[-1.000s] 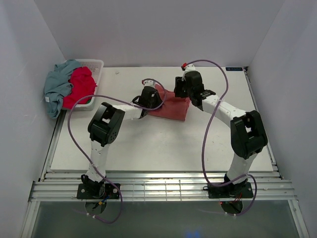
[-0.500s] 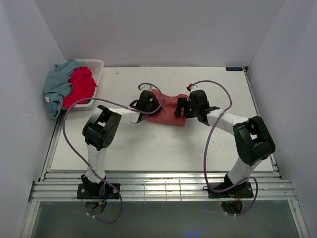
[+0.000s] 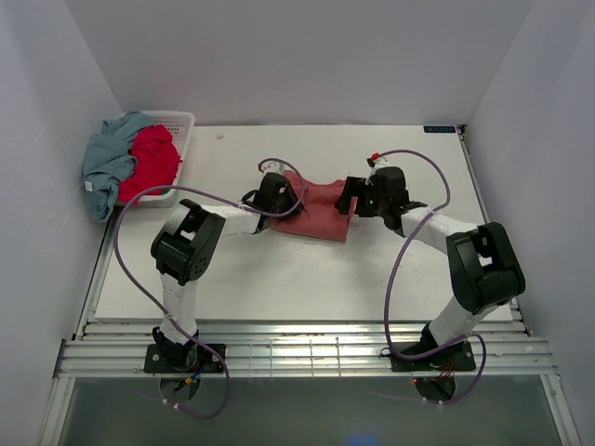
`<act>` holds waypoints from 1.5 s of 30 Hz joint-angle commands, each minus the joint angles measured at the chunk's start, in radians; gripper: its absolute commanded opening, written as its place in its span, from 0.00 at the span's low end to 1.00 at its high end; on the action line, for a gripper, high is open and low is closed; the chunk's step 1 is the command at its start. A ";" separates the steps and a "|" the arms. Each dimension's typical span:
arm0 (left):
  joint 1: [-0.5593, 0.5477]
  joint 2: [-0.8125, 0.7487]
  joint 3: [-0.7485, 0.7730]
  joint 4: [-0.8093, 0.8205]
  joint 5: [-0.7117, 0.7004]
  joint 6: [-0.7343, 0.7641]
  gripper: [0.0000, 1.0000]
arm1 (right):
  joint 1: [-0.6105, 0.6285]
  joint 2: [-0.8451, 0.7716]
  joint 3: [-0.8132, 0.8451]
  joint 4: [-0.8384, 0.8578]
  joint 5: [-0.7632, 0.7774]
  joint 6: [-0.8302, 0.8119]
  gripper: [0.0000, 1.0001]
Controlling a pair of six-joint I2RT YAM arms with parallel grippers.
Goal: Fold and stack the t-shirts
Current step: Fold the tshirt
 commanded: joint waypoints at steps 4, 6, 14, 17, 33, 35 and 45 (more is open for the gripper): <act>-0.015 0.038 -0.086 -0.296 0.017 0.024 0.34 | -0.025 0.030 -0.059 0.138 -0.087 0.066 0.90; -0.015 0.037 -0.091 -0.296 0.016 0.021 0.34 | -0.026 0.041 -0.065 0.140 -0.088 0.080 0.90; -0.015 0.029 -0.098 -0.296 0.012 0.022 0.33 | -0.025 0.099 -0.126 0.230 -0.149 0.155 0.90; -0.015 0.021 -0.101 -0.296 0.009 0.022 0.33 | -0.026 0.122 -0.141 0.256 -0.162 0.189 0.90; -0.015 0.000 -0.123 -0.296 -0.002 0.019 0.33 | -0.023 0.182 -0.158 0.368 -0.206 0.293 0.90; -0.015 0.001 -0.123 -0.297 -0.002 0.021 0.32 | -0.017 0.194 -0.152 0.367 -0.211 0.298 0.90; -0.015 0.001 -0.121 -0.297 -0.002 0.018 0.32 | 0.061 0.239 -0.080 0.324 -0.185 0.289 0.90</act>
